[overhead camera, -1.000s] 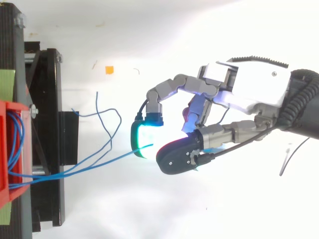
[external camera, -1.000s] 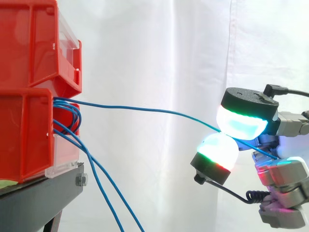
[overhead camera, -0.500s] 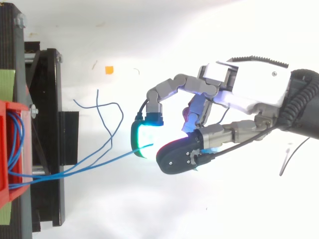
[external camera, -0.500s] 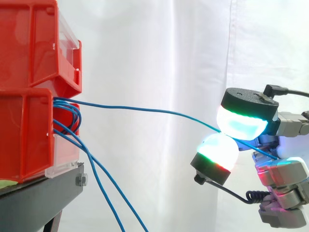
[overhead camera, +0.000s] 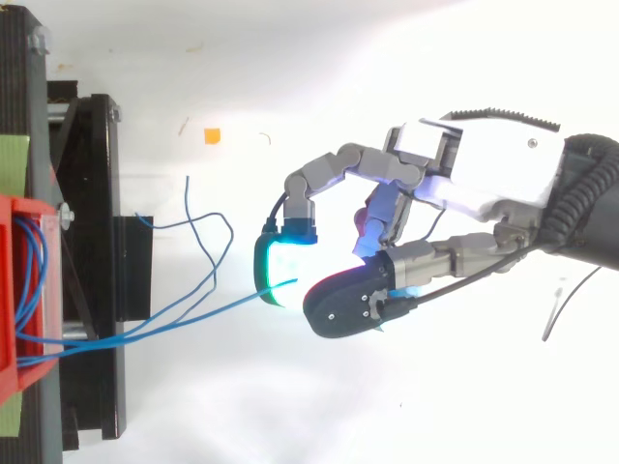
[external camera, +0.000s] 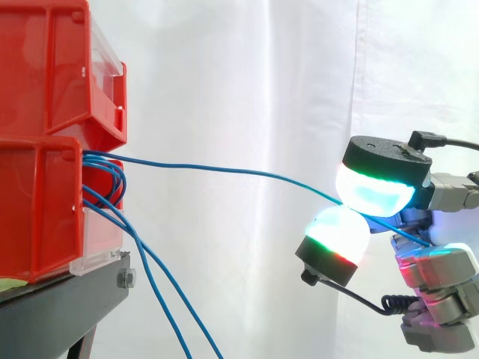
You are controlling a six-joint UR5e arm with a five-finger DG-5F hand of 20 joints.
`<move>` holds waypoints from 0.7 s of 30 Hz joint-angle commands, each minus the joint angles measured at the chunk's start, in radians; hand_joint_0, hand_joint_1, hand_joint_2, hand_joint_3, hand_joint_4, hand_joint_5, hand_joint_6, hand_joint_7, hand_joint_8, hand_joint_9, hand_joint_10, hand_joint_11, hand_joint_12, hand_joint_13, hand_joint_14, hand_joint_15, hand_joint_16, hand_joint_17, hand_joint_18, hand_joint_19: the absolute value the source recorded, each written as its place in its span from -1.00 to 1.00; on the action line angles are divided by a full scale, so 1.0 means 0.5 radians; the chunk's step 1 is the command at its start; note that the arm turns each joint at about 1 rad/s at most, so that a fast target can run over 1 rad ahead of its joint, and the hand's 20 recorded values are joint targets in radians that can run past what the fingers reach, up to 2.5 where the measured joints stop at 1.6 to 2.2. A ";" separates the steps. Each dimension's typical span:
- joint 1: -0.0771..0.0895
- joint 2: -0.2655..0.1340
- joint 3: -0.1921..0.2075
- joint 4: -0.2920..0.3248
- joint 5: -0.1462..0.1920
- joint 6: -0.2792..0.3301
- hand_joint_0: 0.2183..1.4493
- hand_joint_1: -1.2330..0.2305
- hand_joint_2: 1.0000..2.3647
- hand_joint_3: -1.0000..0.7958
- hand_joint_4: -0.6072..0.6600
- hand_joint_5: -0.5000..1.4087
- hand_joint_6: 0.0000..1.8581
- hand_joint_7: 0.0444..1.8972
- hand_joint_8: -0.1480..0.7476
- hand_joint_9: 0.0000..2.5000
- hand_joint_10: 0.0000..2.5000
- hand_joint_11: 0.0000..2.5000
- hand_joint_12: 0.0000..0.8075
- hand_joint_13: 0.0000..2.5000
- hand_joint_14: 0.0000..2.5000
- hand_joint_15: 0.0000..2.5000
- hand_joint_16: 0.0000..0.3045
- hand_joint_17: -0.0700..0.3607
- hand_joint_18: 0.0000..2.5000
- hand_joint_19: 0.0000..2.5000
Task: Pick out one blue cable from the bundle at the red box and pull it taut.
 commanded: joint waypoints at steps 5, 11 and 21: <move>0.001 0.002 0.000 0.000 0.000 0.000 -0.27 -0.17 -0.97 -0.19 0.00 -0.60 -0.05 0.09 0.08 0.20 -0.98 -0.26 -0.11 0.27 -1.00 0.33 -0.57 0.01 -0.10 -0.10; 0.001 -0.001 0.000 0.000 0.000 0.003 -0.27 -0.17 -0.97 -0.20 0.00 -0.60 -0.05 0.10 0.08 0.17 -0.98 -0.29 -0.13 0.27 -1.00 0.32 -0.57 0.01 -0.11 -0.11; 0.001 -0.001 0.000 0.000 0.000 0.003 -0.27 -0.17 -0.97 -0.20 -0.01 -0.60 -0.05 0.09 0.08 0.17 -0.98 -0.30 -0.11 0.26 -1.00 0.30 -0.57 0.01 -0.12 -0.13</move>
